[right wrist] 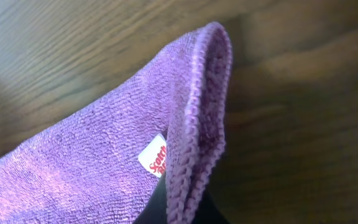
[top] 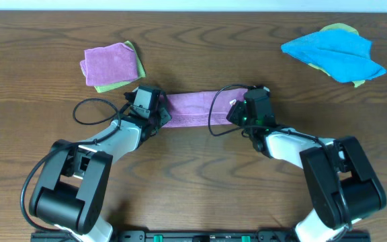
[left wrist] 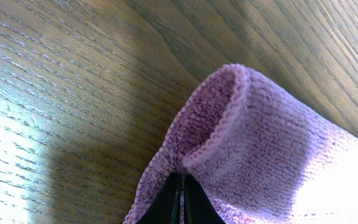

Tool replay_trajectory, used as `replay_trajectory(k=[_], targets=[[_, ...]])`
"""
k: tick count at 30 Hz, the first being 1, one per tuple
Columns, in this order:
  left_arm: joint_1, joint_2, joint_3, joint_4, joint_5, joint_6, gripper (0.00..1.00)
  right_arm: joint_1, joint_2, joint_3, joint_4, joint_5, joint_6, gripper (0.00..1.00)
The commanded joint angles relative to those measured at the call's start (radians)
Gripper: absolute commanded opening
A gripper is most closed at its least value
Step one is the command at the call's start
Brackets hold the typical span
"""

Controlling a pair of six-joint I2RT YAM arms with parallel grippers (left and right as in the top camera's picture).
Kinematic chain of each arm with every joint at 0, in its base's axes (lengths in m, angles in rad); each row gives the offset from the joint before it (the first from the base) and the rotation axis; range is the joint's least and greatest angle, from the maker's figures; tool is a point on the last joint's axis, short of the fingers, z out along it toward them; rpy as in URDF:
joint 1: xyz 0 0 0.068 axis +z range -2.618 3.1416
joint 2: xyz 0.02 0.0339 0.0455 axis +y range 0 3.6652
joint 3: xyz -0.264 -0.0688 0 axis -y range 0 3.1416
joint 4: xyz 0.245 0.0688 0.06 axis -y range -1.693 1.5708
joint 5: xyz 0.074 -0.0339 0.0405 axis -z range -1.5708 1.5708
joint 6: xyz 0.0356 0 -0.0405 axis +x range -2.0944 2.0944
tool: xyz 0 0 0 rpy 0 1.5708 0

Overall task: Fold the cloth
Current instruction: 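Fold the strip in half, right end over onto the left end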

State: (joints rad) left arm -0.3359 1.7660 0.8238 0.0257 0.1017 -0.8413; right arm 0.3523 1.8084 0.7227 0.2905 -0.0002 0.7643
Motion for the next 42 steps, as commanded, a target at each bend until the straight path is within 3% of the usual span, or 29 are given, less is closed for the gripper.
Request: replay_trajectory(k=[1, 18, 35, 42], targets=[[-0.001, 0.014, 0.007, -0.006, 0.0, 0.008, 0.06, 0.019, 0.009, -0.01, 0.01, 0.049, -0.133, 0.01], [0.002, 0.014, 0.027, 0.001, 0.022, 0.026, 0.06, 0.093, -0.267, -0.009, -0.033, 0.056, -0.31, 0.01], [0.002, 0.014, 0.032, 0.002, 0.029, 0.026, 0.06, 0.258, -0.26, 0.04, -0.005, 0.091, -0.309, 0.01], [0.002, 0.014, 0.032, 0.001, 0.031, 0.026, 0.06, 0.265, -0.176, 0.137, -0.024, 0.071, -0.309, 0.01]])
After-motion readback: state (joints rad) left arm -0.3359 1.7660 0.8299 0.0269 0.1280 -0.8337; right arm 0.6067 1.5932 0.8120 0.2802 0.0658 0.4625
